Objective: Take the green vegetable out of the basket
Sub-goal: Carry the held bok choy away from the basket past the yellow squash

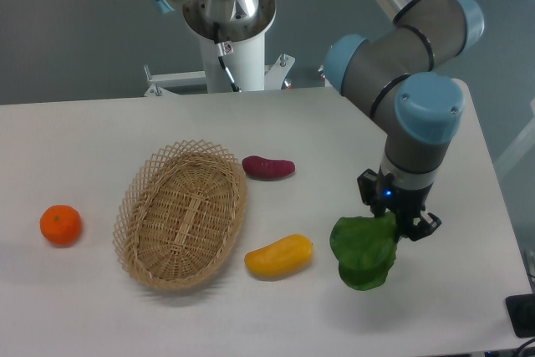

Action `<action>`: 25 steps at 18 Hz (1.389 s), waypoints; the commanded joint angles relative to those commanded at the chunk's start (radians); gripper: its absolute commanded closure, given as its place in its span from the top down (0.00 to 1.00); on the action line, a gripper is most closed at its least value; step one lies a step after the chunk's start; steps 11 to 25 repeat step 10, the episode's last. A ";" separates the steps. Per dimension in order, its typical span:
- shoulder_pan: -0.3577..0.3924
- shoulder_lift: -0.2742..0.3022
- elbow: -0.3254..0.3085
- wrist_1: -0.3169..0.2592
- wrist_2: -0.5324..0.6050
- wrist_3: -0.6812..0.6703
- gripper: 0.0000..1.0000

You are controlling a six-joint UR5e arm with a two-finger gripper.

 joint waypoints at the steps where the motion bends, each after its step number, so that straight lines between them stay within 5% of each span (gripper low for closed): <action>1: 0.000 0.000 0.000 0.000 0.000 0.002 0.48; 25: 0.000 0.003 -0.008 0.006 0.000 0.002 0.48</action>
